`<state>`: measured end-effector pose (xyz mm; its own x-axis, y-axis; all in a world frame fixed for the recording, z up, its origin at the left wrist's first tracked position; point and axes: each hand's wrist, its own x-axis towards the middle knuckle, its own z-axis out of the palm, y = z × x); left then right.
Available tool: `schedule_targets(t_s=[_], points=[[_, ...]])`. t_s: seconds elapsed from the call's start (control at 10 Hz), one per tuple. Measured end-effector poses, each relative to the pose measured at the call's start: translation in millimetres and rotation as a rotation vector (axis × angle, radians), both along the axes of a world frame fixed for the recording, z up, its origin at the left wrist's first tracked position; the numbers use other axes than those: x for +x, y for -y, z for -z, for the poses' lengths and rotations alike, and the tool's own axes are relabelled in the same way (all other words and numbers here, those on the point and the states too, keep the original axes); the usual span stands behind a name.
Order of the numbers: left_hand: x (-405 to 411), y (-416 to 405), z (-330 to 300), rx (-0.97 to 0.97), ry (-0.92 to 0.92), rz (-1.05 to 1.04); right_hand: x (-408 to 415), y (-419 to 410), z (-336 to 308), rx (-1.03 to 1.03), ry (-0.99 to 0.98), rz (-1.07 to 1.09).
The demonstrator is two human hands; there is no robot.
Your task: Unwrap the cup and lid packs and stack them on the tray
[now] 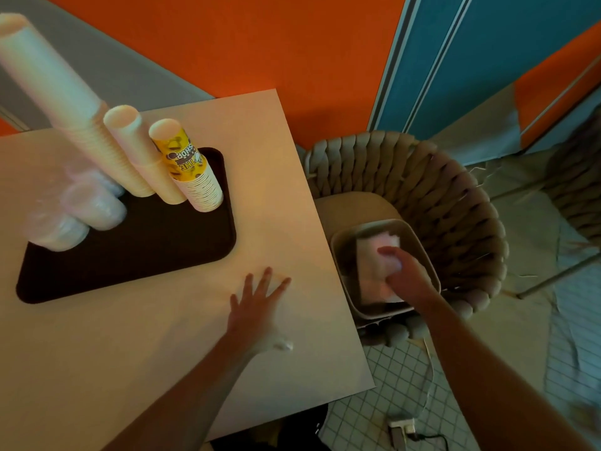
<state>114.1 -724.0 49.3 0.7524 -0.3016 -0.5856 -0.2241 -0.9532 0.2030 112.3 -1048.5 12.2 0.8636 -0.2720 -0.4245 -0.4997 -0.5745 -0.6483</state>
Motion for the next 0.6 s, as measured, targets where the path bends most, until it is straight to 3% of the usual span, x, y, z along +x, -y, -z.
schedule_targets(t_s=[0.2, 0.4, 0.6], points=[[0, 0, 4, -0.033, 0.022, -0.031, 19, 7, 21, -0.096, -0.115, -0.239], [0, 0, 2, -0.047, 0.033, -0.042, 23, 17, 32, -0.177, -0.161, -0.203], [-1, 1, -3, -0.078, 0.015, -0.052, 26, 6, 20, -0.142, -0.073, -0.175]])
